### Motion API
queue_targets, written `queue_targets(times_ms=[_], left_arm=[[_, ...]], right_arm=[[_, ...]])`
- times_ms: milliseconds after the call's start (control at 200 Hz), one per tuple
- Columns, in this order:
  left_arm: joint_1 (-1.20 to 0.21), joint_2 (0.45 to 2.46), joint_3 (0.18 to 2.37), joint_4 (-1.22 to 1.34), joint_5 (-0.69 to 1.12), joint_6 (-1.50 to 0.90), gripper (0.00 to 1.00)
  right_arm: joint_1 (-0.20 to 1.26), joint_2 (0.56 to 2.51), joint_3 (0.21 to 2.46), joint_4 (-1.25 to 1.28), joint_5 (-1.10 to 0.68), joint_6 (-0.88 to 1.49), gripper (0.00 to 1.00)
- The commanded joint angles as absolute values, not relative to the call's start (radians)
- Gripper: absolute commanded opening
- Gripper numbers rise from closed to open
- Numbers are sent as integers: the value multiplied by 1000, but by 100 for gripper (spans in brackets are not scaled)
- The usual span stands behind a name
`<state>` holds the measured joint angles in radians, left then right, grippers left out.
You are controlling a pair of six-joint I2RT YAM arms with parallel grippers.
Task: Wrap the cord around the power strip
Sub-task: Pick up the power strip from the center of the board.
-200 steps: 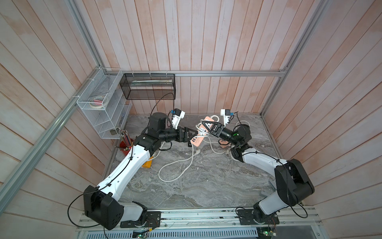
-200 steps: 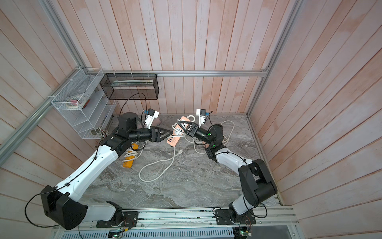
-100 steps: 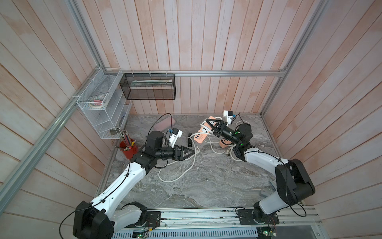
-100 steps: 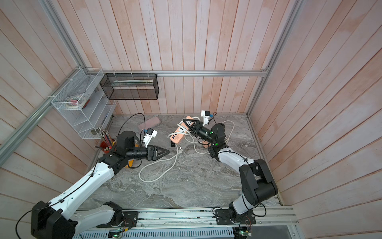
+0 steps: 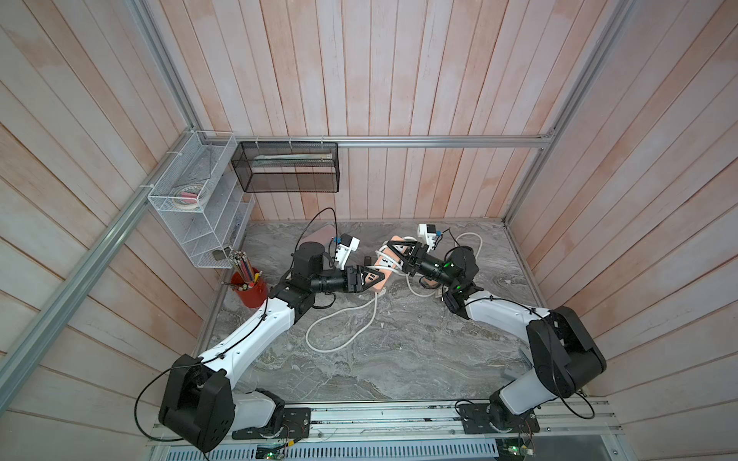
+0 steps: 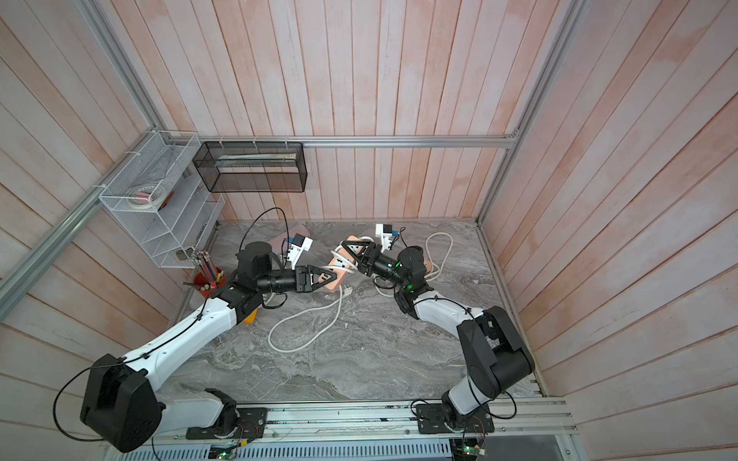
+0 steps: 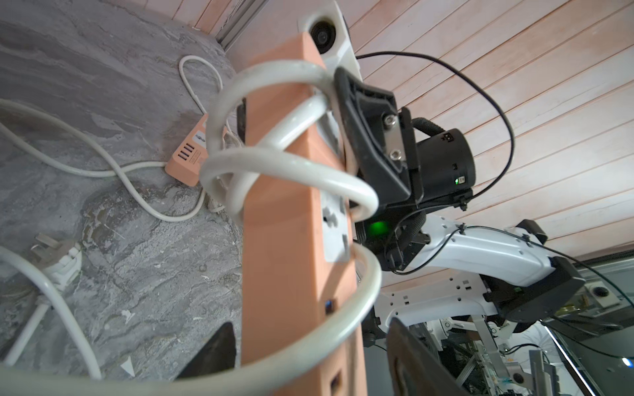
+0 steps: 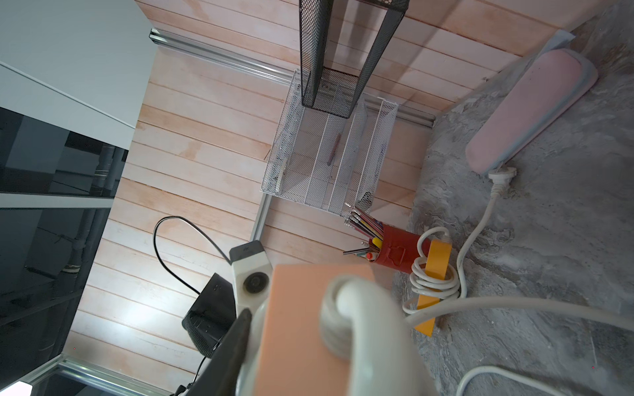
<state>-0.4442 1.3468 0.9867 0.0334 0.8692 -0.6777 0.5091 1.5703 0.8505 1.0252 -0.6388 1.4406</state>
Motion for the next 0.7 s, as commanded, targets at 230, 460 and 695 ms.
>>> queue_targets(times_ms=[230,460,695], left_arm=[[-437,1401,1161,-70,906,-604,19],[-402,1467,1449,-222,874,-539,0],[-402,1553,1656,-275,829,-520,0]], right_arm=[[510,1587,890,1216,-595,1465,43],[334,1458,779,1083,-620,1271,73],[399,1360,654,678,-398,932,71]])
